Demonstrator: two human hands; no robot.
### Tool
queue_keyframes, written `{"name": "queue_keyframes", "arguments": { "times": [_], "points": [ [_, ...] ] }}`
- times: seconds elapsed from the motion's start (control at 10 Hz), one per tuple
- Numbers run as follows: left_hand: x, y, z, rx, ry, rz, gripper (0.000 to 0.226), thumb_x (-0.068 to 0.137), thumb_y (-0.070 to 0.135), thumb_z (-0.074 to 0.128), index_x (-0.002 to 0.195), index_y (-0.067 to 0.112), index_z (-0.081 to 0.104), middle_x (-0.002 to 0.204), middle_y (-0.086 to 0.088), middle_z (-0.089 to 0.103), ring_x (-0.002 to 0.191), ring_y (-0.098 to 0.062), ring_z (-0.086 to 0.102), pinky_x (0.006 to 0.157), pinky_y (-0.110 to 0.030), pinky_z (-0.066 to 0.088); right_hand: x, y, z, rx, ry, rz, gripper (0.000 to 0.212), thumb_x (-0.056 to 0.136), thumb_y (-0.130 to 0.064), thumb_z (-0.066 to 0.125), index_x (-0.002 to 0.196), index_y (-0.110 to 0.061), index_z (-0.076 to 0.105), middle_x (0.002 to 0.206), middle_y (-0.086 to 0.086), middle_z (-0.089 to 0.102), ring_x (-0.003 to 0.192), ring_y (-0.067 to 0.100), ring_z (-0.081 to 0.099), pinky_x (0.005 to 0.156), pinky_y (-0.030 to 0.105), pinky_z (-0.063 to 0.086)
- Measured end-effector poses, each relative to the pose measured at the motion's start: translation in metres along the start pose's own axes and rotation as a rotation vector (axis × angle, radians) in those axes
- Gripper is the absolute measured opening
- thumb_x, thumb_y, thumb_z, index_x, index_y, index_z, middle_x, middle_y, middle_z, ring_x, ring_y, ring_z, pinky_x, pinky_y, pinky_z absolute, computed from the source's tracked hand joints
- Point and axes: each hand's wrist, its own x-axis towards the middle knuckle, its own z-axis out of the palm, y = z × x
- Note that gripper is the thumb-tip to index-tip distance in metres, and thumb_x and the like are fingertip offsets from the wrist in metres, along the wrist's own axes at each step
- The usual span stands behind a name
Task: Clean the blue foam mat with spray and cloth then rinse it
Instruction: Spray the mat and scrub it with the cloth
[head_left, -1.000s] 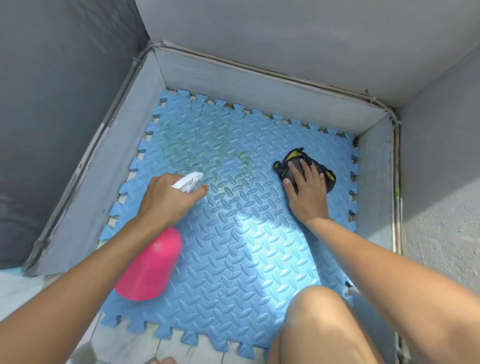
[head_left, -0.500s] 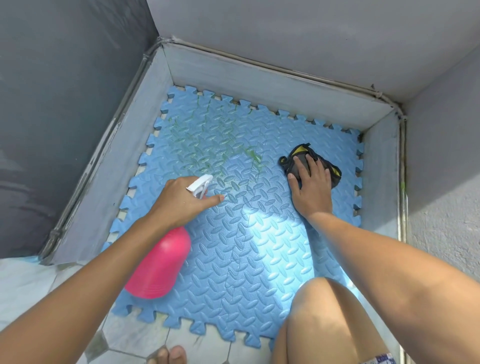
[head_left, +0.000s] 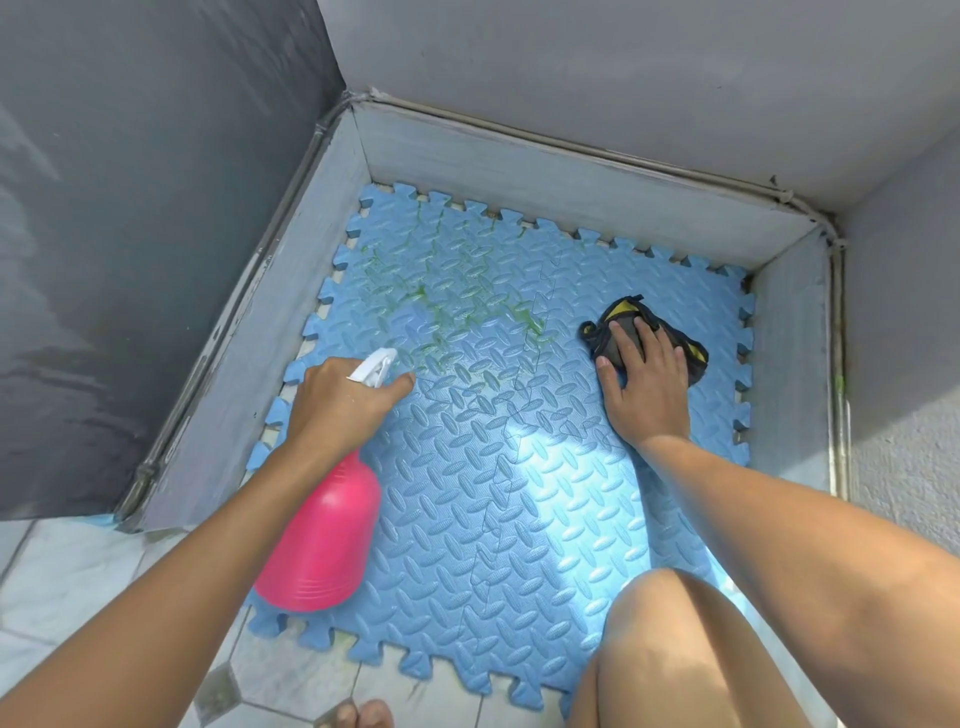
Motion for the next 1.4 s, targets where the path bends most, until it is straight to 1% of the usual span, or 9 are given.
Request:
{"name": "queue_keyframes", "arguments": {
  "times": [0.1, 0.2, 0.4, 0.5, 0.7, 0.8, 1.1, 1.3, 1.4],
  "points": [
    [0.0, -0.002, 0.003, -0.027, -0.056, 0.023, 0.056, 0.079, 0.048, 0.083, 0.056, 0.014, 0.045, 0.052, -0.002, 0.049, 0.055, -0.02, 0.047, 0.056, -0.034, 0.036, -0.001, 0.0, 0.001, -0.002, 0.006, 0.001, 0.054, 0.105, -0.051, 0.039, 0.155, -0.031, 0.039, 0.163, 0.004, 0.035, 0.154, 0.028, 0.024, 0.127, 0.049, 0.012],
    [0.0, -0.004, 0.005, -0.055, -0.109, 0.066, 0.055, 0.076, 0.052, 0.084, 0.065, 0.006, 0.056, 0.054, -0.008, 0.053, 0.057, -0.025, 0.053, 0.061, -0.036, 0.044, -0.001, 0.0, 0.002, -0.007, 0.01, 0.003, 0.055, 0.105, -0.052, 0.039, 0.156, -0.031, 0.039, 0.164, 0.004, 0.035, 0.154, 0.028, 0.024, 0.127, 0.049, 0.012],
    [-0.012, -0.001, 0.003, -0.014, -0.001, 0.113, 0.062, 0.079, 0.049, 0.083, 0.053, 0.016, 0.037, 0.047, 0.003, 0.036, 0.05, -0.019, 0.039, 0.052, -0.032, 0.031, -0.001, -0.001, 0.001, -0.008, 0.019, 0.003, 0.055, 0.105, -0.052, 0.039, 0.155, -0.031, 0.04, 0.163, 0.004, 0.036, 0.153, 0.027, 0.024, 0.127, 0.05, 0.012],
    [-0.009, -0.006, -0.002, -0.056, 0.004, 0.135, 0.05, 0.079, 0.048, 0.084, 0.062, 0.014, 0.051, 0.057, 0.002, 0.053, 0.06, -0.019, 0.052, 0.06, -0.03, 0.04, -0.001, -0.002, 0.002, -0.013, 0.027, 0.002, 0.055, 0.105, -0.052, 0.04, 0.155, -0.03, 0.04, 0.163, 0.005, 0.036, 0.153, 0.028, 0.025, 0.127, 0.05, 0.012],
    [-0.002, -0.004, -0.012, -0.077, 0.14, 0.022, 0.057, 0.077, 0.052, 0.077, 0.053, 0.011, 0.046, 0.049, -0.004, 0.046, 0.056, -0.031, 0.048, 0.061, -0.039, 0.046, -0.001, -0.002, 0.002, -0.01, 0.038, 0.001, 0.054, 0.105, -0.051, 0.041, 0.154, -0.029, 0.042, 0.162, 0.006, 0.037, 0.152, 0.029, 0.026, 0.126, 0.051, 0.013],
    [-0.004, 0.002, -0.014, -0.013, 0.171, 0.022, 0.059, 0.081, 0.048, 0.076, 0.052, 0.013, 0.039, 0.049, -0.003, 0.041, 0.058, -0.034, 0.046, 0.058, -0.036, 0.037, -0.001, -0.002, 0.002, -0.02, 0.034, 0.002, 0.054, 0.105, -0.051, 0.04, 0.154, -0.029, 0.041, 0.162, 0.006, 0.037, 0.152, 0.029, 0.026, 0.126, 0.051, 0.014],
    [0.009, 0.0, -0.035, -0.079, 0.226, -0.024, 0.061, 0.071, 0.062, 0.064, 0.063, 0.002, 0.057, 0.061, -0.019, 0.067, 0.065, -0.039, 0.066, 0.064, -0.046, 0.057, 0.0, -0.002, 0.002, -0.018, 0.036, 0.004, 0.054, 0.105, -0.051, 0.04, 0.155, -0.029, 0.041, 0.162, 0.006, 0.037, 0.152, 0.029, 0.025, 0.127, 0.05, 0.013],
    [0.011, 0.004, -0.036, -0.108, 0.204, 0.047, 0.047, 0.08, 0.052, 0.076, 0.072, 0.008, 0.063, 0.063, -0.006, 0.063, 0.068, -0.032, 0.061, 0.071, -0.04, 0.051, -0.001, -0.002, 0.002, -0.001, 0.054, -0.004, 0.053, 0.105, -0.049, 0.043, 0.154, -0.028, 0.043, 0.161, 0.007, 0.039, 0.151, 0.031, 0.028, 0.125, 0.052, 0.016],
    [0.012, 0.003, -0.035, -0.075, 0.223, 0.026, 0.061, 0.076, 0.063, 0.068, 0.068, 0.002, 0.061, 0.063, -0.016, 0.064, 0.068, -0.039, 0.063, 0.067, -0.045, 0.055, 0.0, -0.002, 0.002, -0.006, 0.052, -0.006, 0.053, 0.105, -0.05, 0.042, 0.154, -0.028, 0.042, 0.161, 0.007, 0.039, 0.152, 0.031, 0.027, 0.126, 0.052, 0.016]
  ]
}}
